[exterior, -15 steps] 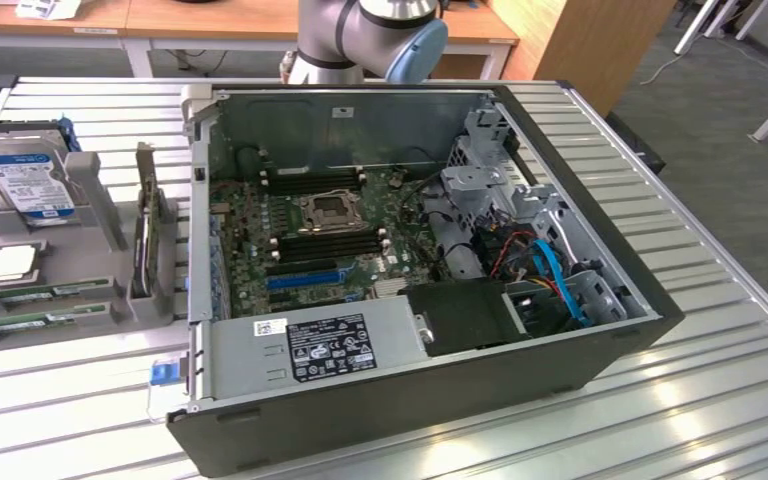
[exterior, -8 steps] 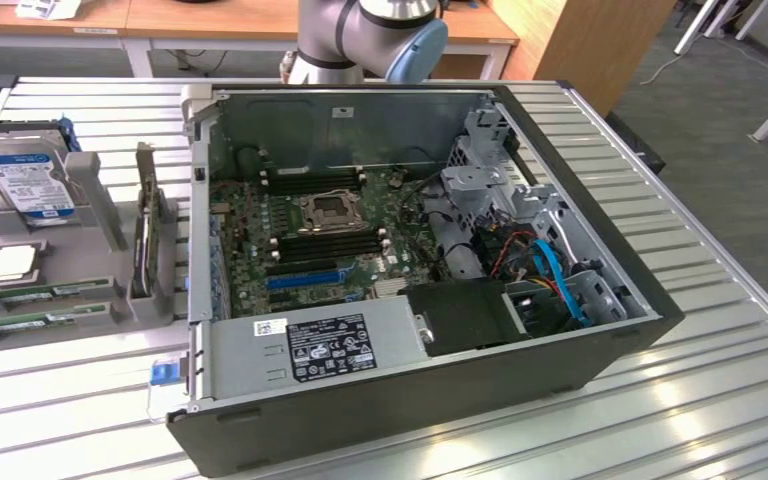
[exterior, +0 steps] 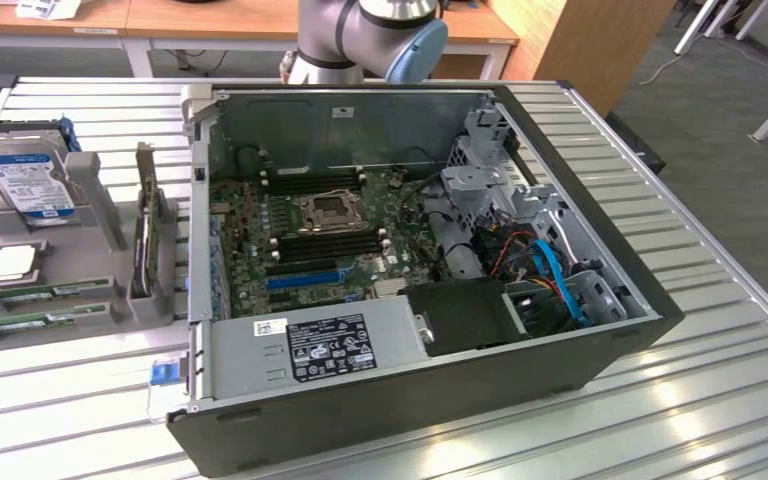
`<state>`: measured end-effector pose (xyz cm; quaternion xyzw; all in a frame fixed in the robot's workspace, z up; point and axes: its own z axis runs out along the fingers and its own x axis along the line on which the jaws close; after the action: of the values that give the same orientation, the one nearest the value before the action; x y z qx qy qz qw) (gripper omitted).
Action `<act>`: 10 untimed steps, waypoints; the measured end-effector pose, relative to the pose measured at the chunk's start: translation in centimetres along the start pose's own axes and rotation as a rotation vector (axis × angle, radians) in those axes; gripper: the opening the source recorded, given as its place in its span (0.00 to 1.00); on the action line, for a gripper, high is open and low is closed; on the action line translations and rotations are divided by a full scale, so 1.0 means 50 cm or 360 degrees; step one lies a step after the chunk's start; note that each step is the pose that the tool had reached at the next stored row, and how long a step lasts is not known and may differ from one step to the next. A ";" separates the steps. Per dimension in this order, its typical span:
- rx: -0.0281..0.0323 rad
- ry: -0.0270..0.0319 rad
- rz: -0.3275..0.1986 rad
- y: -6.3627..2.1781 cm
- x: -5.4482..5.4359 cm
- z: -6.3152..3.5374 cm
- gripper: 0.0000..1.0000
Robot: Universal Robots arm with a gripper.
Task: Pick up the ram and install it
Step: 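Pick up the ram and move it above insertion slot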
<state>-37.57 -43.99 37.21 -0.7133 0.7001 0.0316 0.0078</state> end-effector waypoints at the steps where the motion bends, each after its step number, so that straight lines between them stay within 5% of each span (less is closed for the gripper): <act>1: -0.00001 -0.00002 0.0000 0.000 0.000 0.003 0.24; 10: -0.00003 -0.00002 0.0000 -0.001 0.001 0.018 0.24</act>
<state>-37.57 -43.99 36.31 -0.7133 0.7001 0.0317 0.0078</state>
